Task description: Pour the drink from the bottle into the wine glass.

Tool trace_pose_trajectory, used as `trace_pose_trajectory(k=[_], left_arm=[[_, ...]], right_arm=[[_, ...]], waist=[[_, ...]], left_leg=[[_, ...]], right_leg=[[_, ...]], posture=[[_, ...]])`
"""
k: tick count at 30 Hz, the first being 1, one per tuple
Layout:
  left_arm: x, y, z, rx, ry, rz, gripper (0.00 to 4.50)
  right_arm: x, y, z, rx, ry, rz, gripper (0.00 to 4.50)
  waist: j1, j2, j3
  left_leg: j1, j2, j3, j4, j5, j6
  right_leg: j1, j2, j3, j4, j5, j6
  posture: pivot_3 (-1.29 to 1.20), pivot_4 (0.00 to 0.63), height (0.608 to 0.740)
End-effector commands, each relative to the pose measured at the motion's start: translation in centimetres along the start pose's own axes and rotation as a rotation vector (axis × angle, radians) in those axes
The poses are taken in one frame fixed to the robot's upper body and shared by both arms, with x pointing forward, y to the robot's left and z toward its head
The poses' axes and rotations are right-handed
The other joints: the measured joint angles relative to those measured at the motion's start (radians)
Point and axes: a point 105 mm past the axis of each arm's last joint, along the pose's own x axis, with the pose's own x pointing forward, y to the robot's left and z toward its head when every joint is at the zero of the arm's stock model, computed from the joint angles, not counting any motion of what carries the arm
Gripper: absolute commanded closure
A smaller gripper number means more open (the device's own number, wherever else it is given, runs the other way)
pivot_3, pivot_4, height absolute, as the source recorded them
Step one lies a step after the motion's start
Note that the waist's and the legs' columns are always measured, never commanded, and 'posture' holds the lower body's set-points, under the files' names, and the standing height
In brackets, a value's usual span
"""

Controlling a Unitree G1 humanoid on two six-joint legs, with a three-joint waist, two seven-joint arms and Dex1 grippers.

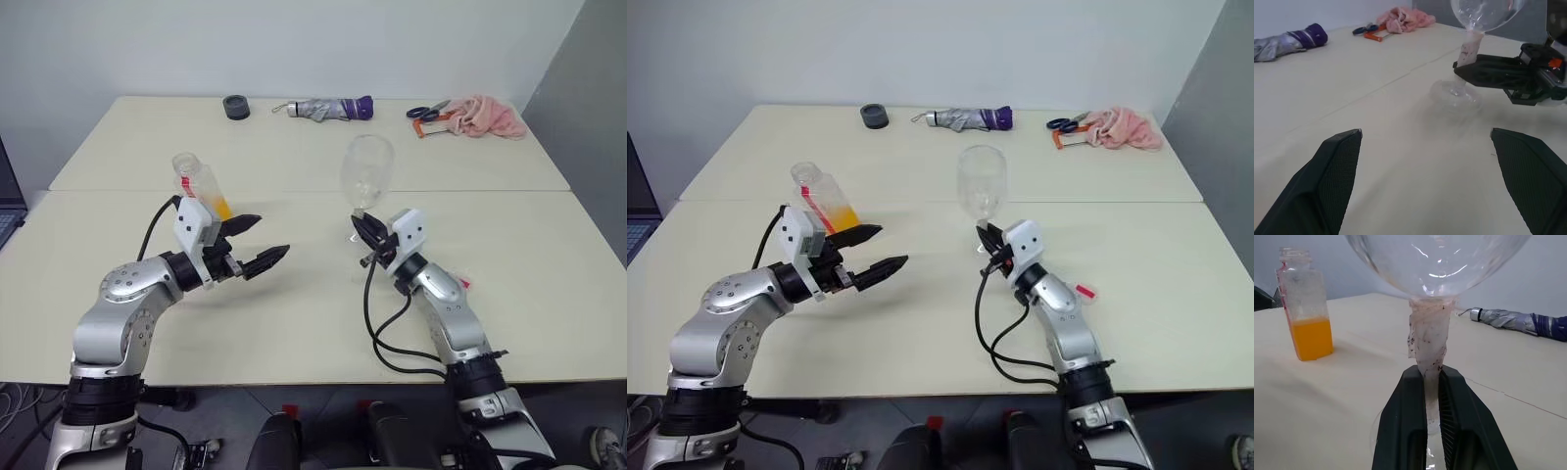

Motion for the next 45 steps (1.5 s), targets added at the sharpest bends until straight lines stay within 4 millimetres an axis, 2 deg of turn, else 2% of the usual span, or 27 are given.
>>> trace_pose_trajectory(k=[1,9,19,29,33,41,42,45], left_arm=[[-0.7,0.6,1.7,0.049,-0.041,0.057,0.0],[-1.8,1.1,2.2,0.03,-0.058,0.138,0.0],[-1.9,0.4,3.7,0.029,-0.082,0.137,0.0],[-1.7,-0.5,3.6,0.037,-0.045,0.056,0.0],[-1.5,-0.6,3.5,0.044,-0.041,0.04,0.0],[-1.4,-0.6,3.6,0.047,-0.051,0.038,0.0],[-1.4,-0.6,3.6,0.048,-0.051,0.038,0.0],[-1.4,-0.6,3.7,0.05,-0.057,0.041,0.0]], right_arm=[[1.8,1.0,0.4,-0.011,-0.042,0.063,4.42],[3.8,2.6,-1.7,0.034,0.001,0.14,4.42],[3.5,3.2,-3.1,0.051,0.026,0.18,4.42],[3.4,3.1,-3.2,0.06,0.018,0.165,4.42],[3.3,3.0,-3.1,0.058,0.011,0.156,3.13],[3.1,2.9,-3.1,0.072,0.012,0.157,0.25],[3.1,2.9,-3.2,0.07,0.014,0.16,0.02],[2.4,2.4,-3.4,0.075,0.028,0.168,0.02]], waist=[[0.0,0.0,0.0],[-0.001,0.0,0.0],[0.0,0.0,0.0],[0.0,0.0,0.0],[0.0,0.0,0.0],[0.0,0.0,0.0],[0.0,0.0,0.0],[0.0,0.0,0.0]], left_leg=[[0.0,0.0,0.0,0.0,0.0,0.0],[0.0,0.002,0.0,0.0,0.0,0.0],[0.0,0.001,-0.001,0.0,0.0,0.0],[0.0,0.001,-0.001,0.0,0.0,0.0],[0.0,0.001,-0.001,0.0,0.0,0.0],[0.0,0.001,-0.001,0.0,0.0,0.0],[0.0,0.001,-0.001,0.0,0.0,0.0],[0.0,0.001,-0.001,0.0,0.0,0.0]], right_leg=[[0.0,0.0,0.0,0.0,0.0,0.0],[0.0,-0.002,0.0,0.0,0.0,0.0],[0.0,-0.002,0.0,0.0,0.0,0.0],[0.0,-0.001,0.0,0.0,0.0,0.0],[0.0,-0.001,0.0,0.0,0.0,0.0],[0.0,-0.001,0.0,0.0,0.0,0.0],[0.0,-0.001,0.0,0.0,0.0,0.0],[0.0,-0.001,0.0,0.0,0.0,0.0]], posture=[[0.0,0.15,0.74],[0.0,0.15,0.74],[0.0,0.15,0.74],[0.0,0.15,0.74],[0.0,0.15,0.74],[0.0,0.15,0.74],[0.0,0.15,0.74],[0.0,0.15,0.74]])
